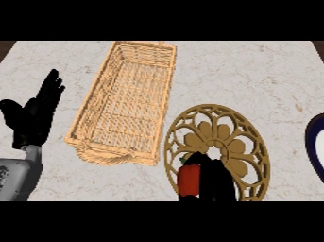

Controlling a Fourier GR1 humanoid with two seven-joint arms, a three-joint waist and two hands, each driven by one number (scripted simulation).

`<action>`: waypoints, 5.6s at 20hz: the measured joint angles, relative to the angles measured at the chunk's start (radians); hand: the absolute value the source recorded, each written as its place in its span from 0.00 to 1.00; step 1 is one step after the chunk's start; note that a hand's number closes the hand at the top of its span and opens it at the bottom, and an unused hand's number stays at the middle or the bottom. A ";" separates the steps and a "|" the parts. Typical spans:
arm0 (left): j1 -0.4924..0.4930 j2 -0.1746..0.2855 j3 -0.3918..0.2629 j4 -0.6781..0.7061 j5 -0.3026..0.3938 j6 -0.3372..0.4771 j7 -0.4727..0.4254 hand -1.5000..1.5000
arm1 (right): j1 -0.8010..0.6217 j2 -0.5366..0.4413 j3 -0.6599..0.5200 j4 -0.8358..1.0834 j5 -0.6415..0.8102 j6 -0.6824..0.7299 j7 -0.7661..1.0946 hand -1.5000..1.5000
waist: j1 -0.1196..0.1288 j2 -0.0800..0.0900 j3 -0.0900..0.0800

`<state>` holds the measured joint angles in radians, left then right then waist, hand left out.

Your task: Pick the bell pepper from the placemat and place it in the basket

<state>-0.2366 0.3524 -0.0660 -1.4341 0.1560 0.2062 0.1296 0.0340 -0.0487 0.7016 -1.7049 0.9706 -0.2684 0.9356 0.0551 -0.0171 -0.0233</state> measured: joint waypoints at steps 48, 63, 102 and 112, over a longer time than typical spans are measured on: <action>0.011 0.001 0.030 -0.001 -0.014 0.005 0.009 0.50 | -0.332 0.002 0.641 0.065 0.129 -0.535 -0.061 1.00 | -0.029 0.018 0.020; -0.012 -0.010 0.011 0.000 -0.023 -0.011 -0.001 0.50 | -0.503 0.014 0.447 0.108 0.117 -0.430 0.123 1.00 | 0.013 0.035 0.020; -0.036 -0.045 0.015 0.011 -0.057 -0.020 0.016 0.50 | -1.498 0.048 0.305 0.982 -0.556 0.051 -0.062 1.00 | 0.031 0.034 0.020; -0.007 -0.048 0.023 -0.007 -0.060 -0.036 0.012 0.50 | -1.478 0.049 0.371 1.049 -0.609 0.009 -0.109 1.00 | 0.029 0.034 0.020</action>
<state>-0.2433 0.3049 -0.0431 -1.4407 0.0960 0.1703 0.1418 -1.4441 0.0001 1.0724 -0.6556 0.3615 -0.2591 0.8267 0.0840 0.0164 -0.0028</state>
